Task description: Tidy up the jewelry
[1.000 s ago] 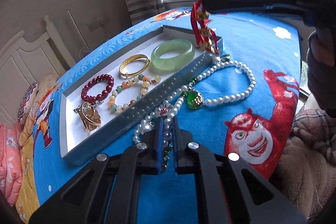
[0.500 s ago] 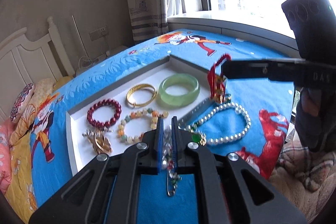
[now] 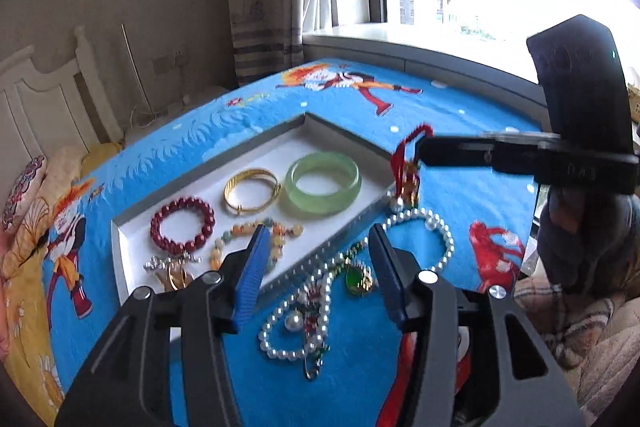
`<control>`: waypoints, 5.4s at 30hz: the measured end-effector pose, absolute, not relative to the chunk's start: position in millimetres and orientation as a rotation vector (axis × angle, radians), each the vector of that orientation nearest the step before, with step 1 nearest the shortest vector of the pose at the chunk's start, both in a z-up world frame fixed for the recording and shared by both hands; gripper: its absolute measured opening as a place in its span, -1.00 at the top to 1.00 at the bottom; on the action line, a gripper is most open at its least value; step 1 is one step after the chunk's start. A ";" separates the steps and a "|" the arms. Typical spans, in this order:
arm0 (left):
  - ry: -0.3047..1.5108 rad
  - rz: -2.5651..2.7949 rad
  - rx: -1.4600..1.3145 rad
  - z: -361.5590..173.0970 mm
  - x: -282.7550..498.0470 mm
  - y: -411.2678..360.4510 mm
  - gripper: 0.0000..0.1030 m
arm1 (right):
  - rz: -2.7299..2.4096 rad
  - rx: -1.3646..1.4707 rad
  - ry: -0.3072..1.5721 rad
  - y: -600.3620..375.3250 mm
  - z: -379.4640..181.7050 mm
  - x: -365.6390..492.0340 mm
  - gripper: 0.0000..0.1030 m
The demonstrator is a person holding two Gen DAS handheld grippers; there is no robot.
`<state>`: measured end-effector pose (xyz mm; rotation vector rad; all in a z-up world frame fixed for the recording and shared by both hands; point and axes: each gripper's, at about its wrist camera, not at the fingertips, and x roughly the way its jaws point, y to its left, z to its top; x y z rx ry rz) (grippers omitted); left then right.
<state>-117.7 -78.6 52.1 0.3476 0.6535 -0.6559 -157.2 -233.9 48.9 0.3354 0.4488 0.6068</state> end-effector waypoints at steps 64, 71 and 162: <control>0.354 -0.663 0.409 168.0 -122.4 -97.5 0.86 | 0.583 0.278 0.378 -239.8 79.9 -155.4 0.89; 0.336 -0.624 0.409 190.8 -107.7 -92.8 0.86 | 0.564 0.234 0.431 -229.2 78.1 -132.9 0.88; 0.755 -0.583 0.260 -9.4 -145.2 -54.9 0.64 | 0.385 0.010 0.778 -235.2 2.6 -122.0 -0.18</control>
